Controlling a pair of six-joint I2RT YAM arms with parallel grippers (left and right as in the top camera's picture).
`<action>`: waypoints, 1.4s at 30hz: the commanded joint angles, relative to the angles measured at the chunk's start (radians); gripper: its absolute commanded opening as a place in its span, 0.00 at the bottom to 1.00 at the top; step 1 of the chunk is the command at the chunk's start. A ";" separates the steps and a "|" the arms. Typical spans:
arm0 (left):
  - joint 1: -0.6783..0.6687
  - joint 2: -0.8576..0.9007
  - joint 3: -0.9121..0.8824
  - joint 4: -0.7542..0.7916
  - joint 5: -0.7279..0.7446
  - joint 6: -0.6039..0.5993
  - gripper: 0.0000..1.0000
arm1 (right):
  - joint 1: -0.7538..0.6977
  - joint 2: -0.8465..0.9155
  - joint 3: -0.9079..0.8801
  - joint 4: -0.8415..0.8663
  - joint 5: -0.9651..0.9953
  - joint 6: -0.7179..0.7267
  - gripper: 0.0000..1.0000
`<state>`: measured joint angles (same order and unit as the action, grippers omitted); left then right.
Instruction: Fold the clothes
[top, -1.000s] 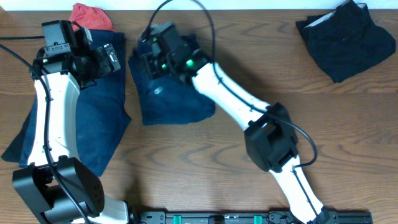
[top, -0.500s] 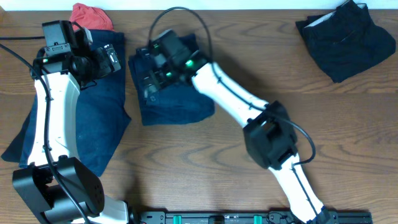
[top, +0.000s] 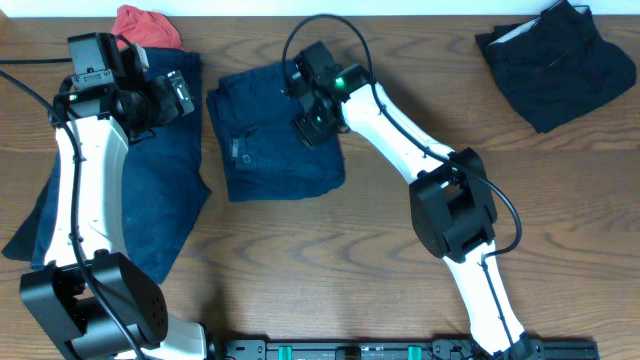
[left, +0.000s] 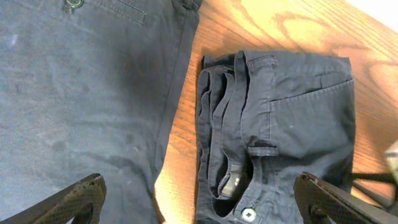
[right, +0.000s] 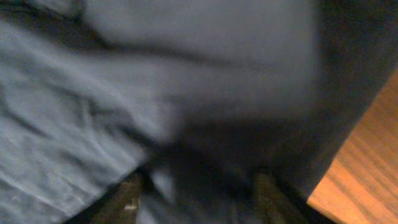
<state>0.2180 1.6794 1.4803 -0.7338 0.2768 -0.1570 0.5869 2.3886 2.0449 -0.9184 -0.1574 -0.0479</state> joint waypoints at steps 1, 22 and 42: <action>0.000 0.010 -0.003 0.005 -0.009 0.005 0.98 | 0.000 -0.030 -0.068 -0.005 0.015 -0.016 0.40; 0.000 0.013 -0.003 -0.010 -0.009 0.005 0.98 | -0.250 -0.030 -0.209 0.061 0.079 0.032 0.25; 0.000 0.013 -0.003 0.013 -0.008 -0.001 0.98 | -0.171 -0.185 0.019 0.032 0.111 0.013 0.57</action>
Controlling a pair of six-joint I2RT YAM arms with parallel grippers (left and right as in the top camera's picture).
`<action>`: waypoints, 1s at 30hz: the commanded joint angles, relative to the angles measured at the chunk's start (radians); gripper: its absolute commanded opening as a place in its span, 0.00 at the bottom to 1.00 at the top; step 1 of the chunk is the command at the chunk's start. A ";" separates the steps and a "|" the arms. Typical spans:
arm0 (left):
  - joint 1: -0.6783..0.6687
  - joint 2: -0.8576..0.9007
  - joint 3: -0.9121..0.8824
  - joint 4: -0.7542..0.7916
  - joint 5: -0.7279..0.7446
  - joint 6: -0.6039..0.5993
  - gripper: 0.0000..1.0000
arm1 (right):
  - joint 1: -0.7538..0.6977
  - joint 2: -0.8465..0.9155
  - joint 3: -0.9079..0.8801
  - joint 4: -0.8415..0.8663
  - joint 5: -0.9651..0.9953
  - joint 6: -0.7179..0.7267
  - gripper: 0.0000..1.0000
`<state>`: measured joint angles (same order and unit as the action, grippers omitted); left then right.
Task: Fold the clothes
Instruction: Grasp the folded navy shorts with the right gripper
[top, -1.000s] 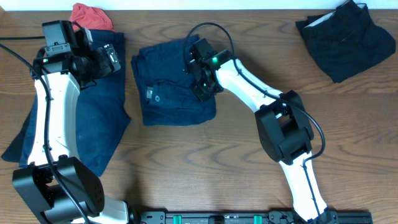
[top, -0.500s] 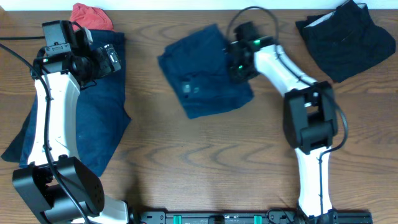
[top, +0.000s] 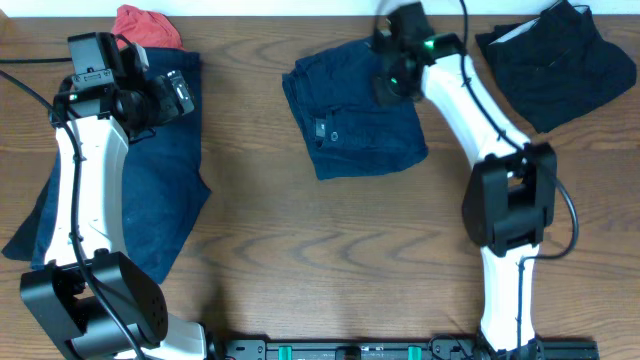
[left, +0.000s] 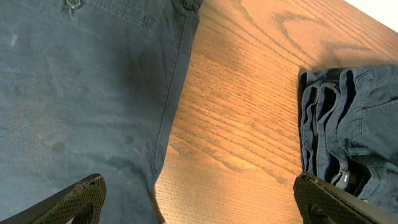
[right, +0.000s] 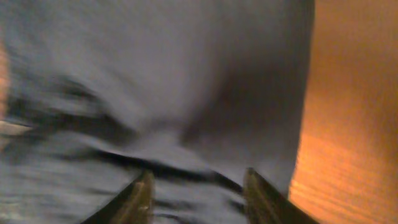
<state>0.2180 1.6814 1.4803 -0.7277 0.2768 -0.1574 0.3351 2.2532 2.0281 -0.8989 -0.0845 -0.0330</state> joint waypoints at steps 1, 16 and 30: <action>0.000 0.011 -0.003 0.011 -0.009 -0.002 0.98 | 0.110 -0.041 0.035 0.023 0.067 -0.003 0.62; 0.000 0.011 -0.003 0.010 -0.009 -0.002 0.98 | 0.316 0.123 0.035 0.111 0.307 -0.013 0.99; 0.000 0.011 -0.003 0.010 -0.009 -0.002 0.98 | 0.306 0.192 0.035 0.157 0.248 0.018 0.99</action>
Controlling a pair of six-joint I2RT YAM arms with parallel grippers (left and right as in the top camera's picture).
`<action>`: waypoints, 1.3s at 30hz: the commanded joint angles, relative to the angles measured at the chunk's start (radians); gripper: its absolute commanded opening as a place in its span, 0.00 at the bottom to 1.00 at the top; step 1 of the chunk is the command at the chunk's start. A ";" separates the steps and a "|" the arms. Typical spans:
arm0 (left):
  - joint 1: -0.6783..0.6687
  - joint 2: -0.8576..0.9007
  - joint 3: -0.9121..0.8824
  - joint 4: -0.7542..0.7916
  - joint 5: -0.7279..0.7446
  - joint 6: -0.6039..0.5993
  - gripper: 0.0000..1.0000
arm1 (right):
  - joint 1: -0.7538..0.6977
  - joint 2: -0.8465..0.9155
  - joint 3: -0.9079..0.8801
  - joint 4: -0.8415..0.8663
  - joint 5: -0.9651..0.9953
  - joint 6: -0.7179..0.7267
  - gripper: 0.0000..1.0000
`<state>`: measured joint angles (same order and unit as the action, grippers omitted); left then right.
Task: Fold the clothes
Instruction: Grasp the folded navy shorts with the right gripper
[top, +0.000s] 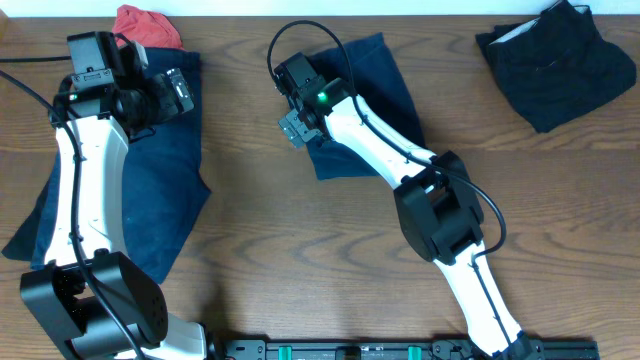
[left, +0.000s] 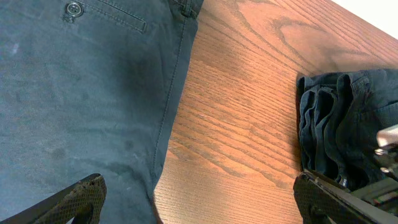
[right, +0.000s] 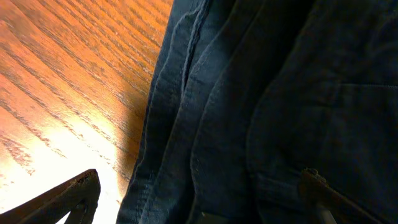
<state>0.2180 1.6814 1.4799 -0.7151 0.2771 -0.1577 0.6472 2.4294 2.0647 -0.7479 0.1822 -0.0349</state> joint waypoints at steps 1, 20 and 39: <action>0.000 0.011 -0.003 -0.003 -0.009 -0.002 0.98 | -0.006 0.020 -0.002 0.013 -0.026 0.020 0.99; 0.000 0.011 -0.003 0.005 -0.009 -0.001 0.98 | -0.046 0.093 -0.002 0.023 -0.055 0.064 0.92; 0.000 0.012 -0.003 0.005 -0.009 -0.001 0.98 | -0.107 0.072 0.003 -0.084 -0.012 0.064 0.01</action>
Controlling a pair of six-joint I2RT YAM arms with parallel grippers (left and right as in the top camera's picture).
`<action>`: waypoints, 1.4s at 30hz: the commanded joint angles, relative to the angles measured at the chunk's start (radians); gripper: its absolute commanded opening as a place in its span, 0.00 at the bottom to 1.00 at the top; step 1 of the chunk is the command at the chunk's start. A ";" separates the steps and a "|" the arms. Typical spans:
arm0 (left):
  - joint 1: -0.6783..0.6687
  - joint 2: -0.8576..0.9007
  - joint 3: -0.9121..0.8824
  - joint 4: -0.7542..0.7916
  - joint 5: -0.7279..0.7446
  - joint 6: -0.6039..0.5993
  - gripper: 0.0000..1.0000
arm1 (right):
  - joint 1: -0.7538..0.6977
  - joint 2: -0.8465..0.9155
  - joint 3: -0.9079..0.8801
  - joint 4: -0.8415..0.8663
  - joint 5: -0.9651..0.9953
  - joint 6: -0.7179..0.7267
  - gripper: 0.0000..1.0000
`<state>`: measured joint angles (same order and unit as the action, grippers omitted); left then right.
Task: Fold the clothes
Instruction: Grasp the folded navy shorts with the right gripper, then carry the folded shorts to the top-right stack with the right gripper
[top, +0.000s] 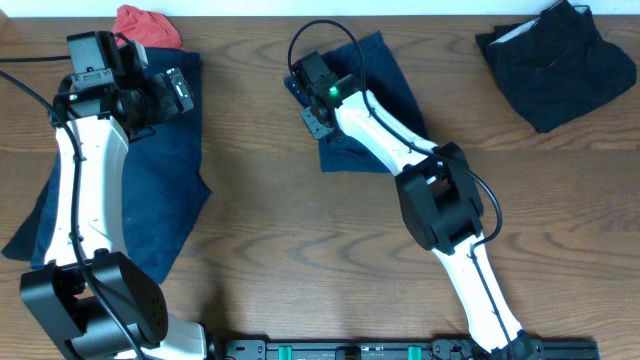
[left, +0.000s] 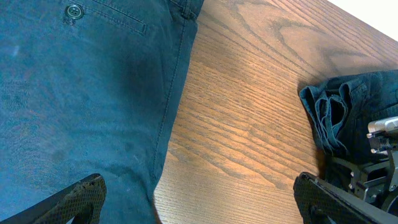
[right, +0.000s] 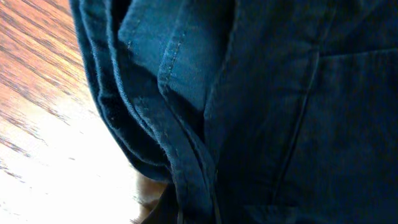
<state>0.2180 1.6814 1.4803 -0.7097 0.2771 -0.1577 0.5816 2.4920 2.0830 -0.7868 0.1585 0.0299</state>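
Observation:
Dark blue trousers (top: 150, 190) lie spread flat on the left of the table, also filling the left wrist view (left: 74, 93). My left gripper (top: 175, 92) hangs open above their edge, fingers (left: 81, 199) wide apart with nothing between them. A folded navy garment (top: 375, 90) lies at top centre, its stacked edges close up in the right wrist view (right: 280, 93). My right gripper (top: 316, 112) sits at its left edge, apparently shut on the folds; cloth hides its fingers.
A red cloth (top: 145, 25) lies at the far left corner behind the spread trousers. A folded black garment (top: 555, 65) sits at the top right. Bare wood (left: 249, 124) separates the spread trousers from the folded navy garment (left: 339, 106).
My right gripper stood wide open at the folded garment's left edge; now its fingers are buried in that edge and the folds look bunched. The left arm has not moved.
At first the folded garment lay right beside the spread trousers with my right gripper pressed on it. Then it lay further right, towards the black garment. After that my right gripper was open at its left edge, and now it is closed in on that edge.

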 joint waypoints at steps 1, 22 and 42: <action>0.000 0.012 -0.003 -0.001 -0.009 -0.001 0.98 | -0.045 -0.001 -0.014 -0.051 0.010 -0.001 0.01; 0.000 0.037 -0.003 0.000 -0.009 -0.001 0.98 | -0.271 -0.469 -0.011 -0.097 -0.066 -0.066 0.01; 0.000 0.041 -0.004 0.000 -0.009 -0.001 0.98 | -0.611 -0.714 -0.010 -0.149 0.107 0.195 0.01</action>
<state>0.2180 1.7134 1.4799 -0.7094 0.2771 -0.1574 0.0360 1.8122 2.0624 -0.9382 0.1860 0.1635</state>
